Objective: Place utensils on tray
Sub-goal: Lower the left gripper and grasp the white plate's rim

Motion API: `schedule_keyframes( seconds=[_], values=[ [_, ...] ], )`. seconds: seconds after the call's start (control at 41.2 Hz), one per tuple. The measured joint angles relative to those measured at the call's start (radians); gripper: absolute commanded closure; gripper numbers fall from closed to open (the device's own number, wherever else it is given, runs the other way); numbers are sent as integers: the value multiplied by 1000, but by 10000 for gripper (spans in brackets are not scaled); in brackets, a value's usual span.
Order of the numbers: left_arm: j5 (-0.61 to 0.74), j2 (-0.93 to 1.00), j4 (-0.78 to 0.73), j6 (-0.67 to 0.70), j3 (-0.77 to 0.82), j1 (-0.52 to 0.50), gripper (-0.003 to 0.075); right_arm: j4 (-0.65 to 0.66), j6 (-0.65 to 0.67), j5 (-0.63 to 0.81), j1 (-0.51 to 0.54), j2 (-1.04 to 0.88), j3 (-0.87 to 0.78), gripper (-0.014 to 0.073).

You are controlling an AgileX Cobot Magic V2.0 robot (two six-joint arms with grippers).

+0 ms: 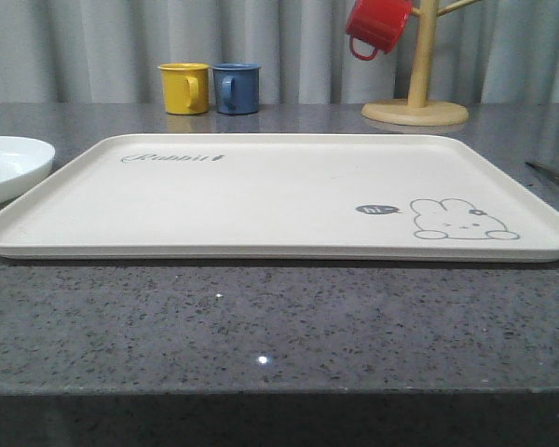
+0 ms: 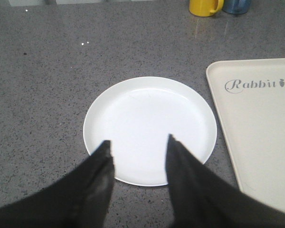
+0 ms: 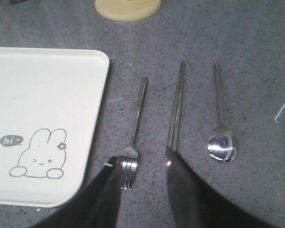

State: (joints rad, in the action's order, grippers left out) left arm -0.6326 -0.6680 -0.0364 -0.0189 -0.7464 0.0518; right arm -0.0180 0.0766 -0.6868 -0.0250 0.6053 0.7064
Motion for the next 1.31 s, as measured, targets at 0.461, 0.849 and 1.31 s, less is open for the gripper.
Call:
schedule_keyframes(
  seconds=[0.461,0.849,1.31],
  values=[
    [-113,-129,-113,0,-73,0,229,0,0,-4,0,7,0,117],
    [-252,-583,36,-96,-296,-259,229,0,0,-4,0,7,0,117],
    [-115,-878,473,-374,-361,-402,229,0,0,-5,0,7,0,117]
  ],
)
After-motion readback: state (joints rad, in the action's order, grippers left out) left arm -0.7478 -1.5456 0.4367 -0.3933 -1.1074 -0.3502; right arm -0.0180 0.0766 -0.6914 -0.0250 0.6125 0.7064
